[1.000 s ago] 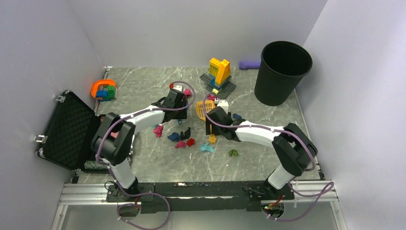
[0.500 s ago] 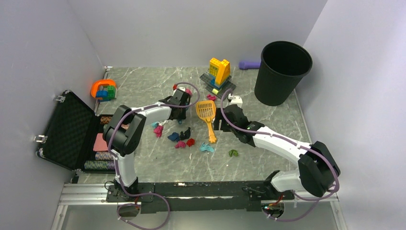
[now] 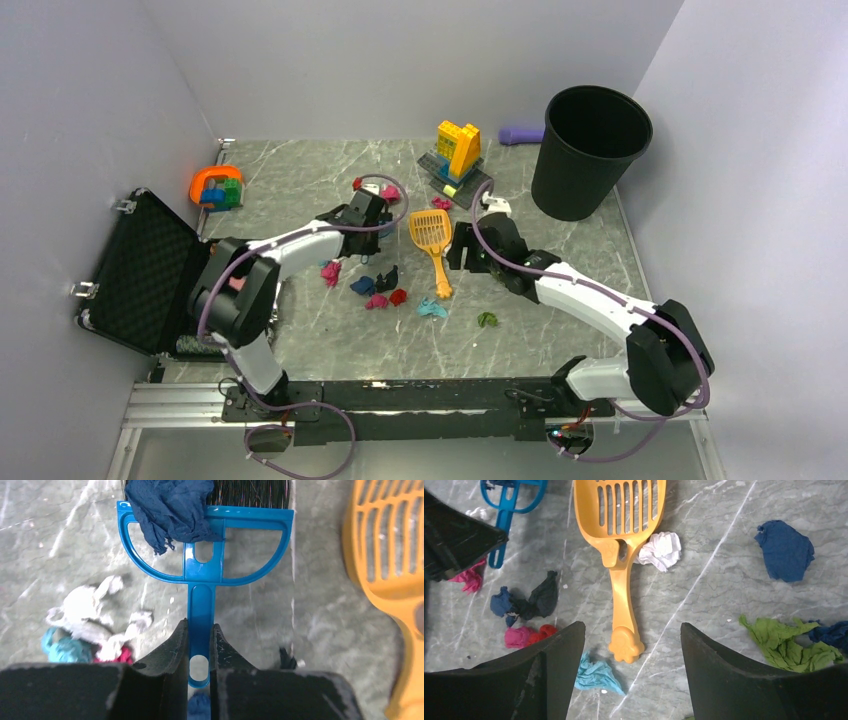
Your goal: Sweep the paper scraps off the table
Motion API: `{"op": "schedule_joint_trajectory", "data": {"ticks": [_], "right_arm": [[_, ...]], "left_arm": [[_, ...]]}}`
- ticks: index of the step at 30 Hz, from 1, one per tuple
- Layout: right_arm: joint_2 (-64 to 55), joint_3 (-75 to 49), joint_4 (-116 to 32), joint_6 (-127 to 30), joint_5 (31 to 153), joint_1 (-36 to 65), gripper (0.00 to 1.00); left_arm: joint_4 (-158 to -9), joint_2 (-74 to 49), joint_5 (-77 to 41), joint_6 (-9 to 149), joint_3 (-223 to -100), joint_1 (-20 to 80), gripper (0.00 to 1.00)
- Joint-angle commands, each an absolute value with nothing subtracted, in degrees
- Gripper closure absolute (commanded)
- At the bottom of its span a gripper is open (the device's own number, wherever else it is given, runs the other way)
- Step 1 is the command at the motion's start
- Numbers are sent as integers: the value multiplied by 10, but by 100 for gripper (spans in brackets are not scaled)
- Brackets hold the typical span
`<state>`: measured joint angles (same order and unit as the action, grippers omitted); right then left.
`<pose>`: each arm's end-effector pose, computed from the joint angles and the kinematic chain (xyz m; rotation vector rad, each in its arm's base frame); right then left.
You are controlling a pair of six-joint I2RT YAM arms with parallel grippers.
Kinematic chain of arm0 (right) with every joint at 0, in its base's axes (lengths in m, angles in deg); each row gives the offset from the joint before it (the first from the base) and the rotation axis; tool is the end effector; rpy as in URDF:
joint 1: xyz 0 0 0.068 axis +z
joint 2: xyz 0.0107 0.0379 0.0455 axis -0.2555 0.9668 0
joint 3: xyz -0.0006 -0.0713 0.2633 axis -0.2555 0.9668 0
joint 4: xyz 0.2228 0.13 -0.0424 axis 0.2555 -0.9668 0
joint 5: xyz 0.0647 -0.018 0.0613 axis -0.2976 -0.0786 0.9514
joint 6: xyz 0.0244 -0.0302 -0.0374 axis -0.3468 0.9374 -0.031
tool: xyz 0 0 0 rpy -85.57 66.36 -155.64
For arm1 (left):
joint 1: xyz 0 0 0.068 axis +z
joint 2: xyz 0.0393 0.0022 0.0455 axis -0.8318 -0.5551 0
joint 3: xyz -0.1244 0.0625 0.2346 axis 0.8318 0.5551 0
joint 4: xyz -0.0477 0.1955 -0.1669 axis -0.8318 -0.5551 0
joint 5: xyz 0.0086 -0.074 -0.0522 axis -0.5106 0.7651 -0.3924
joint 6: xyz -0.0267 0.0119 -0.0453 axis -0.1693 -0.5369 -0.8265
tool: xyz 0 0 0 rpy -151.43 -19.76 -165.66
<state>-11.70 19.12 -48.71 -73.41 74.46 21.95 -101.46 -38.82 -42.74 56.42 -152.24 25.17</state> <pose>0.2240 0.1597 0.2259 -0.0003 2.2669 0.4612 0.3162 -0.1789 0.1765 0.0240 2.4721 -0.0445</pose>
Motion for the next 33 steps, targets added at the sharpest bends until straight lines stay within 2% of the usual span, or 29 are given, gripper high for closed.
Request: {"op": "schedule_joint_trajectory", "data": {"ticks": [1,9,13,17,21,28,33], "right_arm": [[-124,158,-482,-728,834,197,26],[-91,120,-468,-734,996,170,23],[-90,121,-429,-757,1079,150,13],[-74,91,-463,-761,1112,136,10],[-79,79,-496,-755,1117,127,10],[-72,63,-550,-740,1138,118,12],[-52,65,-557,-747,1204,112,21]], "left_arm": [[-1056,-290,-392,570,-1499,248,88],[-1038,-167,-236,592,-1394,240,89],[-974,-120,-147,621,-1351,217,88],[-912,-98,-40,615,-1327,213,87],[-877,-106,16,592,-1333,214,87],[-859,-118,48,625,-1340,187,86],[-835,-107,44,644,-1334,174,85]]}}
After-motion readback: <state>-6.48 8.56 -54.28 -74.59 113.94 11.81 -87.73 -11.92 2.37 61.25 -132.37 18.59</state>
